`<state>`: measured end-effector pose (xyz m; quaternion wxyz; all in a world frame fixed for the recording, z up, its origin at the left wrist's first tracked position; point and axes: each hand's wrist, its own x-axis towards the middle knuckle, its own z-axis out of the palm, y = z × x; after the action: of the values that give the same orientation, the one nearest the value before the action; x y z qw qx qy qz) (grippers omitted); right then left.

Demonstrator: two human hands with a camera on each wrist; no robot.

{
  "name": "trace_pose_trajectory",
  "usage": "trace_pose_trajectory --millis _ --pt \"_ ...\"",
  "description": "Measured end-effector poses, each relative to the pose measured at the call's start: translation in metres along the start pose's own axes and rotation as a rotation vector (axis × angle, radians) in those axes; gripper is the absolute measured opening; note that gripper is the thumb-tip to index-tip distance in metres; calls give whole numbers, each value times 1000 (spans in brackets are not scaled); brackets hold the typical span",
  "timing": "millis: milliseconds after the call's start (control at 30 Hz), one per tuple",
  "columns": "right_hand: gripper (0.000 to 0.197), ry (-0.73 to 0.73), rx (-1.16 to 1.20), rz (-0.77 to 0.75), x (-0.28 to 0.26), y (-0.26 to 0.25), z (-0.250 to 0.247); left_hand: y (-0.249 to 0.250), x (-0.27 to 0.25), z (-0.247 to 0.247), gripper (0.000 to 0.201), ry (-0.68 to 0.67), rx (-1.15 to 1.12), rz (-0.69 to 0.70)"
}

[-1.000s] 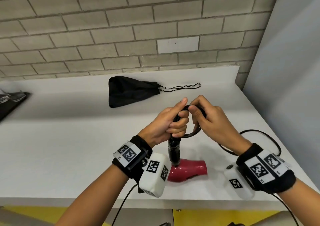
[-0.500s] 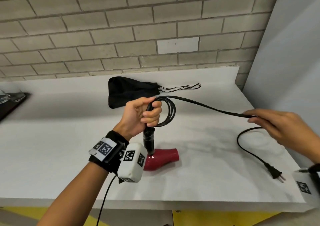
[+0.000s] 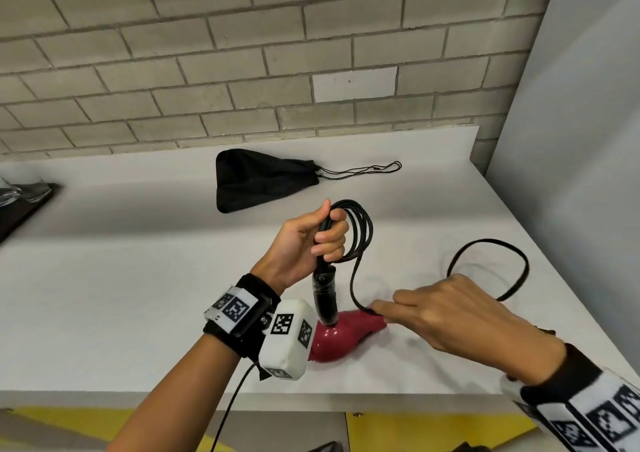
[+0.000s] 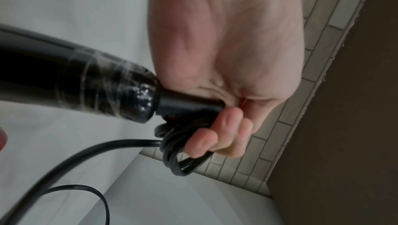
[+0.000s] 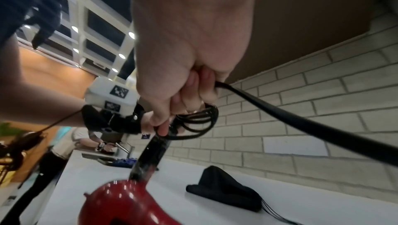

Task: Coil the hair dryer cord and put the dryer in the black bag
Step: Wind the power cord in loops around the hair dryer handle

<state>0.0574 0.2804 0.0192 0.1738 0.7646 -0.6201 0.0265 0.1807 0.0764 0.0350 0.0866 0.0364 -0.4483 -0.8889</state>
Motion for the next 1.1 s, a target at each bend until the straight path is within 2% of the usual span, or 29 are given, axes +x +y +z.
trace_pose_trajectory --millis 133,267,367,433,533,600,700,767,833,967,1100 --pt "14 54 19 -71 20 -6 -20 -6 -1 6 29 20 102 -19" --pt "13 160 -8 -79 39 -3 -35 -11 3 20 29 34 192 -61" --pt "17 279 71 -34 55 2 -47 -14 5 27 43 40 264 -108" --pt "14 330 160 67 63 7 -51 -15 5 31 47 -4 322 -98" --pt "41 341 264 272 65 19 -52 -13 5 35 48 -126 323 -91" --pt "50 285 331 327 62 29 -48 -12 5 36 50 -167 292 -150" --pt "53 47 486 290 58 42 -43 -14 4 36 54 -197 382 -203" --pt "55 -76 578 293 54 50 -36 -15 2 35 48 -221 472 -158" --pt "58 -183 713 356 49 56 -32 -11 0 32 44 -199 477 -104" --pt "61 -184 1223 452 37 48 -18 -1 1 26 42 -139 388 -33" --pt "52 -104 1563 517 41 33 -11 -1 3 23 42 -88 264 -61"
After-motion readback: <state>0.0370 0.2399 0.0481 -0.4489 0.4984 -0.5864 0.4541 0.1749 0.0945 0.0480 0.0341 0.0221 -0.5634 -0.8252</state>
